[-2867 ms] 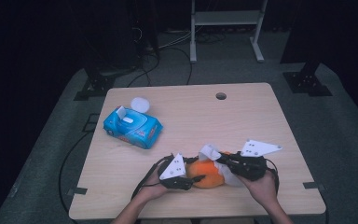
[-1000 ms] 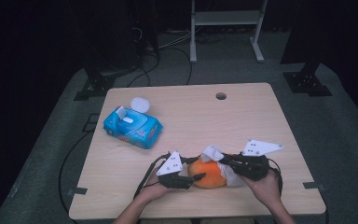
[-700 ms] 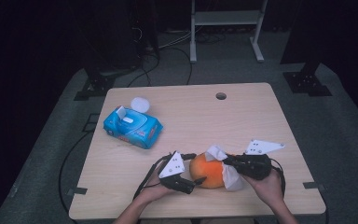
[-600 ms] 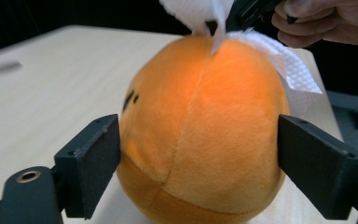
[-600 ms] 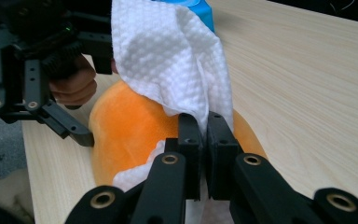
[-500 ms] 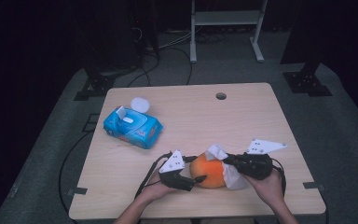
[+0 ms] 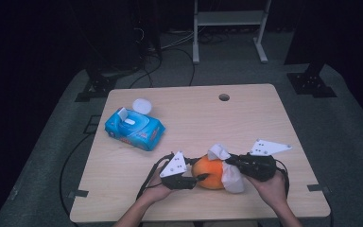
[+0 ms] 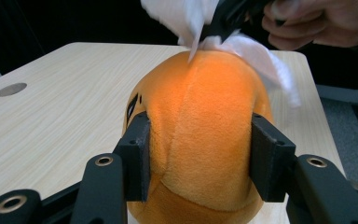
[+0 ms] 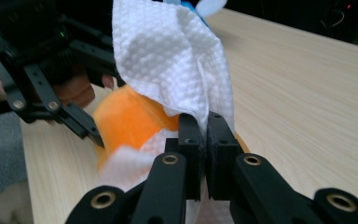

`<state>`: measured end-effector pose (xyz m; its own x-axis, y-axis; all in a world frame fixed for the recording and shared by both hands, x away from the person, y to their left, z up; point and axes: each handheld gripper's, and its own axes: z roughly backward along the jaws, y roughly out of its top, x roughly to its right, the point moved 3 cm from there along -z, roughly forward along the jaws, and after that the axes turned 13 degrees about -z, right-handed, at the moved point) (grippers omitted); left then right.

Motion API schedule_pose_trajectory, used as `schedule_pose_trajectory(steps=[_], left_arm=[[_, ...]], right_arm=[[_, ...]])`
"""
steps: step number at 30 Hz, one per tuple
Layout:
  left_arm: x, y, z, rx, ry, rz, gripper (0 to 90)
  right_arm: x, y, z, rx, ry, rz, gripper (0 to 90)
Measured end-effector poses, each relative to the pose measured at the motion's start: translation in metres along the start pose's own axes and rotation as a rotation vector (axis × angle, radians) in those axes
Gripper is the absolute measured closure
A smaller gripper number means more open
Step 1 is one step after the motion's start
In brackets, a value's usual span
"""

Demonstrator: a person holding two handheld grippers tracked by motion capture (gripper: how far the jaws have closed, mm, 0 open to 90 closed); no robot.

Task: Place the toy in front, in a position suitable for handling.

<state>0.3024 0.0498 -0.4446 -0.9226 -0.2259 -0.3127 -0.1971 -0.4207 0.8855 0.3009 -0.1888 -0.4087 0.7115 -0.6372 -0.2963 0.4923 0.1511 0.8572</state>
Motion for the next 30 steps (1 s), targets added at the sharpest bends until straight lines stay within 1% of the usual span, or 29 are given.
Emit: schedule_pose_trajectory(steps=[3,4,5,6,7,8,9,11,12,13,14,16,17,18,19,20,21,22,23,24,25,26,27,28,29,30], left_arm=[[0.002,0.001,-0.001,0.011,-0.004,0.008,47.8],[0.002,0.001,-0.001,0.011,-0.004,0.007,47.8],[0.002,0.001,-0.001,0.011,-0.006,0.01,47.8],[0.002,0.0,-0.001,0.008,-0.007,0.004,47.6],[0.002,-0.002,-0.001,0.007,-0.012,0.007,47.5],[0.002,-0.004,-0.001,0.01,-0.02,0.011,46.3],[0.002,-0.006,-0.002,0.017,-0.031,0.024,42.5],[0.001,-0.009,-0.003,0.041,-0.025,0.053,30.9],[0.001,-0.009,-0.004,0.042,-0.024,0.062,25.6],[0.001,-0.009,-0.006,0.044,-0.015,0.063,21.6],[0.001,-0.009,-0.007,0.035,-0.006,0.075,18.2],[0.001,-0.013,-0.009,0.032,-0.007,0.139,15.4],[0.001,-0.015,-0.009,0.038,-0.017,0.157,17.2],[0.002,-0.015,-0.009,0.039,-0.017,0.151,24.4],[0.002,-0.013,-0.007,0.038,-0.009,0.136,29.1],[0.003,-0.01,-0.006,0.044,-0.001,0.128,34.6],[0.003,-0.006,-0.006,0.053,0.012,0.112,38.8],[0.004,-0.002,-0.005,0.062,0.025,0.09,41.7],[0.004,0.002,-0.004,0.07,0.045,0.081,43.3],[0.003,0.006,-0.001,0.075,0.058,0.07,44.0],[0.002,0.008,0.001,0.074,0.063,0.061,44.1],[0.0,0.009,0.004,0.084,0.071,0.065,44.2],[-0.002,0.009,0.007,0.099,0.075,0.081,44.2],[-0.002,0.007,0.007,0.108,0.069,0.092,43.8],[-0.002,0.004,0.007,0.099,0.064,0.088,41.2],[-0.002,0.003,0.006,0.098,0.063,0.082,35.9]], right_arm=[[-0.015,0.006,0.0,0.04,0.05,0.023,85.5],[-0.02,0.007,-0.003,0.036,0.055,0.043,85.5],[-0.024,0.008,-0.005,0.025,0.049,0.062,85.5],[-0.024,0.007,-0.008,0.014,0.037,0.076,85.5],[-0.021,0.005,-0.01,0.001,0.031,0.072,85.5],[-0.016,0.002,-0.011,-0.013,0.026,0.057,85.6],[-0.011,-0.001,-0.011,-0.022,0.016,0.048,85.6],[-0.003,-0.006,-0.01,-0.026,0.024,0.012,85.6],[-0.002,-0.007,-0.009,-0.024,0.026,0.007,85.6],[-0.001,-0.008,-0.007,-0.03,0.021,0.013,85.6],[-0.001,-0.008,-0.007,-0.031,0.018,0.015,85.6],[0.0,-0.009,-0.006,-0.031,0.015,0.013,85.6],[0.0,-0.009,-0.006,-0.031,0.016,0.009,85.6],[-0.002,-0.008,-0.006,-0.028,0.015,0.007,85.5],[-0.005,-0.006,-0.005,-0.011,0.017,0.012,85.6],[-0.01,-0.003,-0.004,0.01,0.035,0.022,85.5],[-0.015,0.0,-0.004,0.028,0.058,0.033,85.5],[-0.02,0.003,-0.004,0.042,0.07,0.045,85.5],[-0.025,0.005,-0.005,0.047,0.076,0.06,85.5],[-0.026,0.007,-0.006,0.043,0.07,0.075,85.5],[-0.025,0.006,-0.006,0.04,0.065,0.072,85.5],[-0.022,0.006,-0.006,0.041,0.069,0.056,85.5],[-0.015,0.004,-0.006,0.039,0.066,0.03,85.5],[-0.009,0.001,-0.006,0.027,0.052,0.018,85.5],[-0.004,-0.003,-0.008,0.012,0.043,0.002,85.5],[0.0,-0.007,-0.01,-0.008,0.044,-0.019,85.5]])
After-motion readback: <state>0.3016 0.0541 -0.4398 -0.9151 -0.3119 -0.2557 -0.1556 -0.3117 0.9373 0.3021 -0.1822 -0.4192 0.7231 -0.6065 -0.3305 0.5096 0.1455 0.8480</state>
